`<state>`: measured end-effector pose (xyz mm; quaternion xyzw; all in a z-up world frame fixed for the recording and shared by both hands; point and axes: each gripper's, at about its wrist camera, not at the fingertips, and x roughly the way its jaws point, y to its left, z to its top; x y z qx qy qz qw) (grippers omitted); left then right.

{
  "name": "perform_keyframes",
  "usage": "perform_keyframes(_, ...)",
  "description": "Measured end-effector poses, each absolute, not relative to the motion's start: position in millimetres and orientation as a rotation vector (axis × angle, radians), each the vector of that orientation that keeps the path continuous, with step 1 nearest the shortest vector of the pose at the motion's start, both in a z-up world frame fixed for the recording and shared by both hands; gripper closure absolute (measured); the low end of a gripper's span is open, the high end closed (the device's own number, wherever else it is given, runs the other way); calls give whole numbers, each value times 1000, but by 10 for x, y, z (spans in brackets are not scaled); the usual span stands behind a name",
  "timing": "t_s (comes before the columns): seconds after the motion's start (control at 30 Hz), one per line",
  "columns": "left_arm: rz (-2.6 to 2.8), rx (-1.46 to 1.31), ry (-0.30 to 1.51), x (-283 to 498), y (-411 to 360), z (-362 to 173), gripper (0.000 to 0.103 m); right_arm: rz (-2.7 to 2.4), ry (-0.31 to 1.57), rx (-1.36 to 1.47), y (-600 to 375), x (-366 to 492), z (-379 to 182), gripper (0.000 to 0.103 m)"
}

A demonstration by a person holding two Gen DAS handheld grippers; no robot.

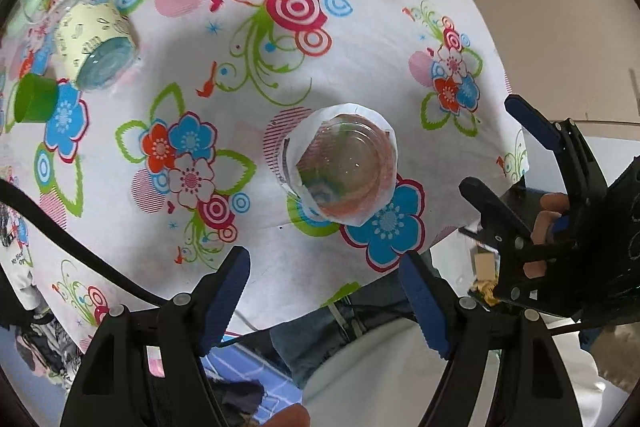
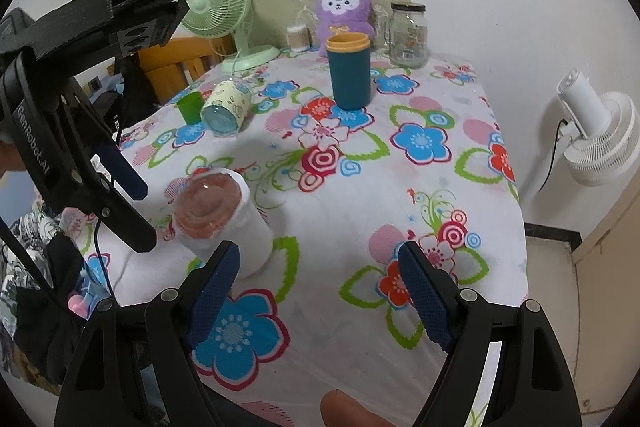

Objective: Flip cup upside down
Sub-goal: 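Lower the inverted cup onto the tablecloth and open the left gripper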

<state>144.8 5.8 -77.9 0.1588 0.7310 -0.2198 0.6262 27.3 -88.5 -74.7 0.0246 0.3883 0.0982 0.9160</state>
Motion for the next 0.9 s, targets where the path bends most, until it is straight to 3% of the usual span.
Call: perform_keyframes(0.9,-435,173,1113,825,730,-183,24,156,661,4,-478,38,-80,20)
